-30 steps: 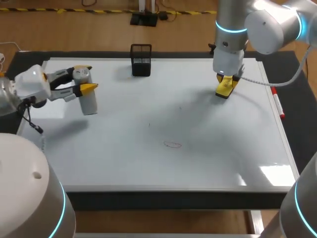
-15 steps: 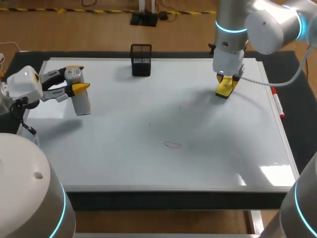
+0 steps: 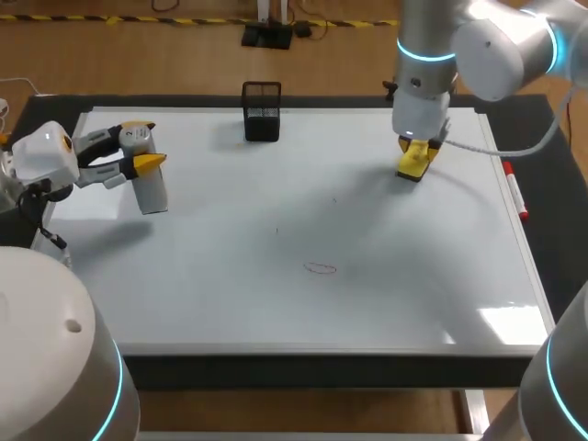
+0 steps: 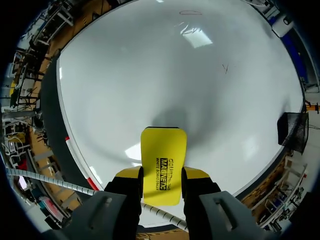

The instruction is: Pick up the inspection probe, press it on each red-marked spot on the whiteboard one by one, put down the probe, pick up the eraser, and wipe off all the red marks.

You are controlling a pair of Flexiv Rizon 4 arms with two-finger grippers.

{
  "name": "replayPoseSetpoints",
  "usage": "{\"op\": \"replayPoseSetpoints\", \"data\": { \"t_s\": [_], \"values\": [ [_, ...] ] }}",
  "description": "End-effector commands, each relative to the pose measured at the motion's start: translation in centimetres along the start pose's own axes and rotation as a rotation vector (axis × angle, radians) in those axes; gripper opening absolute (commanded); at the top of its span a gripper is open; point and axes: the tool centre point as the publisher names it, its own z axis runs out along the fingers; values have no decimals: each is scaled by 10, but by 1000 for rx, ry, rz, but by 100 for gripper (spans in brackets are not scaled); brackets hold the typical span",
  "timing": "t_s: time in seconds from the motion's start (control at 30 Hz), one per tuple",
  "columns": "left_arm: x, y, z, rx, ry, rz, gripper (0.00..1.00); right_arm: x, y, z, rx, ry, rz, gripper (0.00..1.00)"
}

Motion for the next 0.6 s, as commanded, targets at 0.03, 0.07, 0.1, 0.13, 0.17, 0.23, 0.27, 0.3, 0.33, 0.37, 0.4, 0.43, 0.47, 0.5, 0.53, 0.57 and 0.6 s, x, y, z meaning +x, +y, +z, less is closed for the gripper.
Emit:
{"op": "replayPoseSetpoints", "data": {
  "t_s": [0.03, 0.07, 0.1, 0.13, 0.17, 0.23, 0.27, 0.3, 0.33, 0.37, 0.4, 0.43, 0.47, 0.5, 0.53, 0.57, 0.6],
  "values": [
    [0, -1, 0, 1, 1, 1, 0, -9, 24, -7, 38, 23, -35, 0],
    [0, -1, 0, 1, 1, 1, 0, -10, 30, -8, 44, 22, -45, 0],
    [0, -1, 0, 1, 1, 1, 0, -10, 35, -9, 48, 21, -52, 0],
    [0, -1, 0, 1, 1, 1, 0, -10, 44, -10, 54, 24, -62, 0],
    [0, -1, 0, 1, 1, 1, 0, -11, 49, -11, 55, 23, -66, 0],
    [0, -1, 0, 1, 1, 1, 0, -11, 65, -12, 60, 21, -80, 0],
    [0, -1, 0, 1, 1, 1, 0, -11, 75, -13, 60, 16, -85, 0],
    [0, -1, 0, 1, 1, 1, 0, -12, 81, -13, 54, 6, -88, 0],
    [0, -1, 0, 1, 1, 1, 0, -12, 91, -12, 52, 5, -89, 0],
    [0, -1, 0, 1, 1, 1, 0, -13, 100, -13, 54, 3, -101, 0],
    [0, -1, 0, 1, 1, 1, 0, -14, 110, -13, 54, -3, -117, 0],
    [0, -1, 0, 1, 1, 1, 0, -14, 118, -14, 53, -5, -121, 0],
    [0, -1, 0, 1, 1, 1, 0, -16, 127, -14, 52, -6, -128, 0],
    [0, -1, 0, 1, 1, 1, 0, -17, 136, -13, 53, -5, -144, 0],
    [0, -1, 0, 1, 1, 1, 0, -18, 144, -13, 47, -12, -150, 0],
    [0, -1, 0, 1, 1, 1, 0, -20, 152, -13, 46, -15, -160, 0],
    [0, -1, 0, 1, 1, 1, 0, -21, 159, -13, 45, -17, -168, 0]
  ]
}}
